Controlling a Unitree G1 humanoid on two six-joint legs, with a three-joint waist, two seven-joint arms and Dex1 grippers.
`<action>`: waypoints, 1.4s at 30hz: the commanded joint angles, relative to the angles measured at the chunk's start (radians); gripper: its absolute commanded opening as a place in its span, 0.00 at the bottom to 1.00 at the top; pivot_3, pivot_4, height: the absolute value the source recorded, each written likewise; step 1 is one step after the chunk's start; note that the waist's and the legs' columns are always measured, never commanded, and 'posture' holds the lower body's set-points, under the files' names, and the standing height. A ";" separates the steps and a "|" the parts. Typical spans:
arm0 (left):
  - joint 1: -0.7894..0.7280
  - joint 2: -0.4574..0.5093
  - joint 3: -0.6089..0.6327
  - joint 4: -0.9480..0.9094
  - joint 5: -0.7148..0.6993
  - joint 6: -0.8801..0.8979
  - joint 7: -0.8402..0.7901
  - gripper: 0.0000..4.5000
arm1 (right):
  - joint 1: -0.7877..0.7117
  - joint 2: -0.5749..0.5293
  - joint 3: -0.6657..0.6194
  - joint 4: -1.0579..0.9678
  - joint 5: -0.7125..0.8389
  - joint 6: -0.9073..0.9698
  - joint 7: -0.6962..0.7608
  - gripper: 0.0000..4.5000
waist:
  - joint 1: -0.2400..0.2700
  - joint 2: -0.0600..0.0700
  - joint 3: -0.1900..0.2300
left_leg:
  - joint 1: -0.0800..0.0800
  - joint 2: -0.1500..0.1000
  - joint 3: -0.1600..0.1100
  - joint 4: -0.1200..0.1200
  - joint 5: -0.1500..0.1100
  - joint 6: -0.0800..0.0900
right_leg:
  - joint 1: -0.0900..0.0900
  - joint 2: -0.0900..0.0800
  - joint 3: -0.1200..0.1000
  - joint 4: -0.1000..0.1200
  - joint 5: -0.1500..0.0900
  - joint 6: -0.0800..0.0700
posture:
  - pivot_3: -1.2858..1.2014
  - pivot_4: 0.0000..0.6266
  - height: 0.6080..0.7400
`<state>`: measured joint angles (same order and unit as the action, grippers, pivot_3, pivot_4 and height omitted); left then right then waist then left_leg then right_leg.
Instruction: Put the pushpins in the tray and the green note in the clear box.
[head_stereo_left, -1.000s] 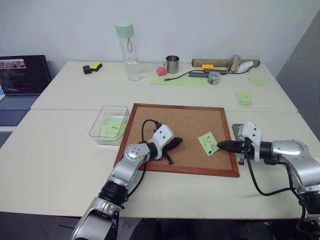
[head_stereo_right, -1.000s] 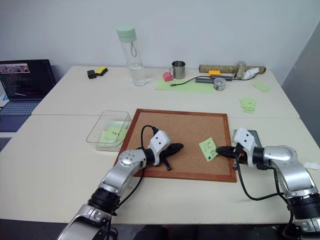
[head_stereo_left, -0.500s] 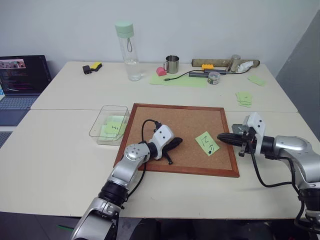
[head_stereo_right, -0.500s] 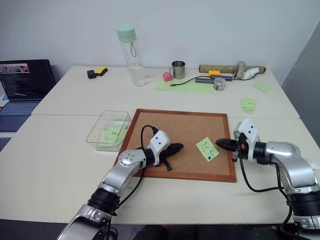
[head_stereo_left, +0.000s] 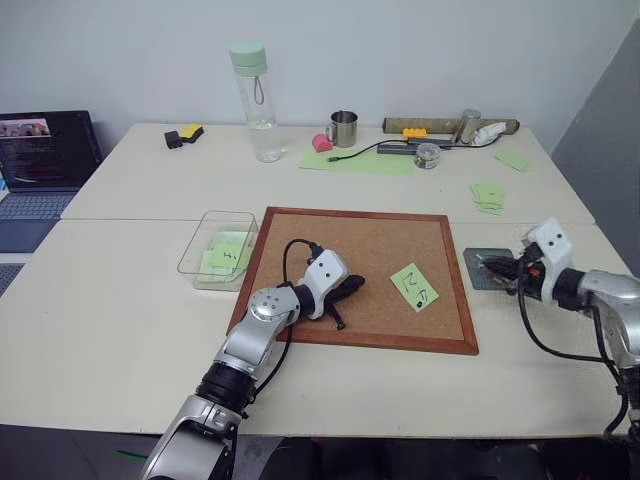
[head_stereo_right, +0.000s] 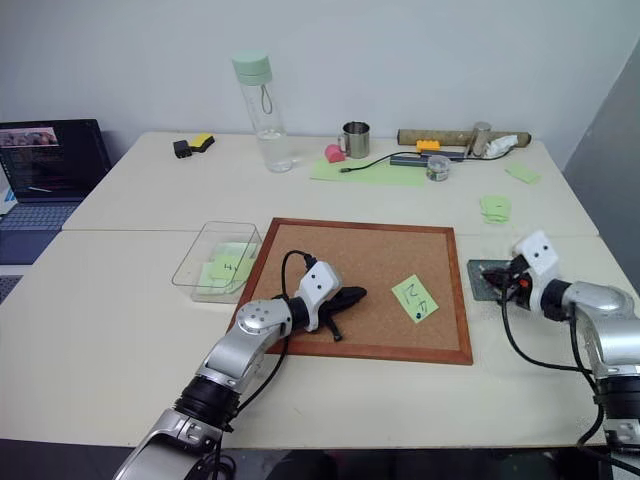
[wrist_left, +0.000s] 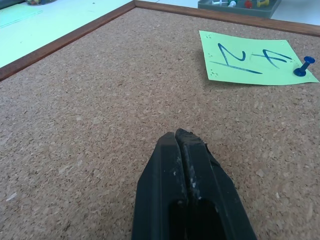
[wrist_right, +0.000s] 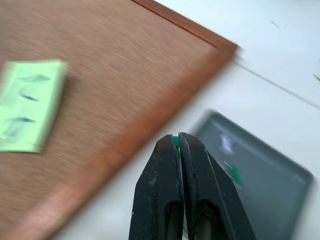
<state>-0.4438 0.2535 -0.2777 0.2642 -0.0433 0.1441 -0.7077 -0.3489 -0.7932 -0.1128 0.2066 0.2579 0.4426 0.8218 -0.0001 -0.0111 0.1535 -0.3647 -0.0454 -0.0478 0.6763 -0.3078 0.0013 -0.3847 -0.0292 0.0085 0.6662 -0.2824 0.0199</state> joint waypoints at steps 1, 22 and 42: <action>0.021 0.014 -0.012 0.051 0.034 0.025 0.009 0.00 | -0.031 -0.003 -0.011 0.015 -0.015 -0.016 -0.012 0.10 | 0.000 0.000 0.000 | 0.000 0.000 0.000 0.000 0.000 0.000 | 0.000 0.000 0.000 0.000 0.000 0.000 | 0.52 0.24 1.00; 0.028 0.014 -0.006 0.045 0.030 0.027 0.012 0.00 | 0.076 -0.029 0.044 -0.297 0.056 -0.038 0.166 0.72 | 0.000 0.000 0.000 | 0.000 0.000 0.000 0.000 0.000 0.000 | 0.000 0.000 0.000 0.000 0.000 0.000 | 0.52 0.24 1.00; 0.025 0.011 -0.005 0.039 0.027 0.031 0.009 0.00 | 0.096 0.066 0.202 -0.297 -0.021 -0.131 0.183 0.63 | 0.001 0.000 0.000 | 0.000 0.000 -0.001 0.000 0.000 0.000 | 0.000 0.000 -0.001 -0.001 0.000 0.000 | 0.52 0.24 1.00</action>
<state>-0.4444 0.2508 -0.2767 0.2643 -0.0433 0.1447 -0.7068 -0.2296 -0.7322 0.0981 -0.0921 0.2437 0.3377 1.0022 0.0004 -0.0110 0.1530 -0.3647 -0.0452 -0.0489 0.6763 -0.3078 0.0012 -0.3843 -0.0291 0.0077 0.6654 -0.2824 0.0202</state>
